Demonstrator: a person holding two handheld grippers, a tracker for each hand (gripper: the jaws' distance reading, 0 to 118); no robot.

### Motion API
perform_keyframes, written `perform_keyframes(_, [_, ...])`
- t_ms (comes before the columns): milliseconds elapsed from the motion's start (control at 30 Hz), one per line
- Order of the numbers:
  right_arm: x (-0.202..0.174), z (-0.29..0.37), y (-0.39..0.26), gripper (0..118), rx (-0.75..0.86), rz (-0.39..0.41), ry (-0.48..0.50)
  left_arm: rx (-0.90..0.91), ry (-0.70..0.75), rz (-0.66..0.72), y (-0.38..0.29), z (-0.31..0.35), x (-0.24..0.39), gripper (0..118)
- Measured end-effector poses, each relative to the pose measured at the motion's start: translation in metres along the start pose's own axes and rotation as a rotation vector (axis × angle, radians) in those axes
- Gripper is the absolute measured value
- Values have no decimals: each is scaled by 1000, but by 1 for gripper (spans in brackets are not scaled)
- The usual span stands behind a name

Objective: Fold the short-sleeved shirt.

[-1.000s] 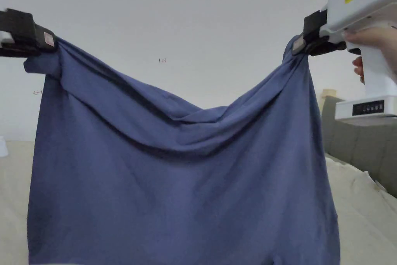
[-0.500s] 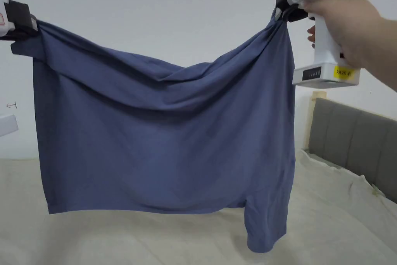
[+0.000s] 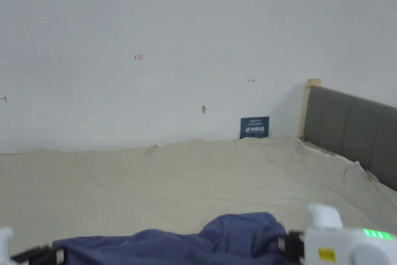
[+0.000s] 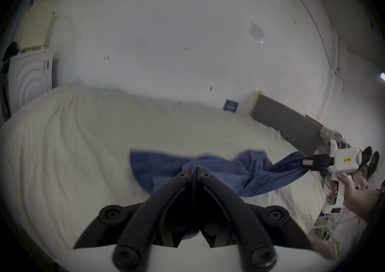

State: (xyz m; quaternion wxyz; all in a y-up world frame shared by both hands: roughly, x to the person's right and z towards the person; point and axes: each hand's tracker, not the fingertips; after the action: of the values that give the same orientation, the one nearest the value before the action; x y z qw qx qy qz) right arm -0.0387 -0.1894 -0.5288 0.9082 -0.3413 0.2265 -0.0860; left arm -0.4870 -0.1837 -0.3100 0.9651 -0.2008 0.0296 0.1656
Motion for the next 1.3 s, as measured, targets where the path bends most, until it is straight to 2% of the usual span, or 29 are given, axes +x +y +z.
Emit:
perform_keyframes(100, [14, 38, -51, 0, -11, -49, 10, -25, -15, 11, -34, 32, 8, 2])
perform_keyframes(200, [21, 90, -76, 0, 48, -91, 32, 12, 31, -111, -47, 73, 16, 2])
perform_keyframes(233, [22, 107, -80, 0, 58, -87, 38, 43, 49, -142, -51, 86, 14, 2])
perform_keyframes(367, [20, 155, -87, 0, 84, -55, 27, 65, 10, -86, -53, 127, 12, 2])
perform_keyframes(500, [18, 181, -85, 0, 74, -57, 39, 62, 52, -139, -54, 151, 27, 2])
perform_keyframes(600, [20, 173, -86, 0, 44, -68, 36, 0, 96, -106, -54, 143, 22, 2])
perform_keyframes(733, [29, 120, -88, 0, -165, -78, -90, -214, 115, -51, -59, 98, 5, 3])
perform_keyframes(833, [40, 85, -100, 0, -228, -127, -148, -331, 274, -113, -70, 64, -4, 2])
perform_keyframes(967, [45, 62, -106, 4, -314, -98, -186, -389, 284, -79, -83, 50, -10, 5])
perform_keyframes(1000, [47, 59, -107, 17, -337, -93, -187, -399, 270, -44, -85, 48, -12, 17])
perform_keyframes(1033, [50, 59, -107, 35, -343, -118, -170, -402, 267, -22, -86, 47, -14, 39])
perform_keyframes(1067, [52, 58, -107, 57, -351, -131, -154, -401, 268, -10, -91, 49, -17, 69])
perform_keyframes(1100, [52, 59, -106, 83, -351, -138, -153, -404, 272, -9, -91, 48, -17, 107])
perform_keyframes(1133, [53, 61, -105, 92, -350, -137, -157, -403, 275, -10, -91, 49, -17, 118])
perform_keyframes(1300, [46, 92, -101, 92, -227, -126, -126, -323, 259, -9, -75, 71, -6, 117])
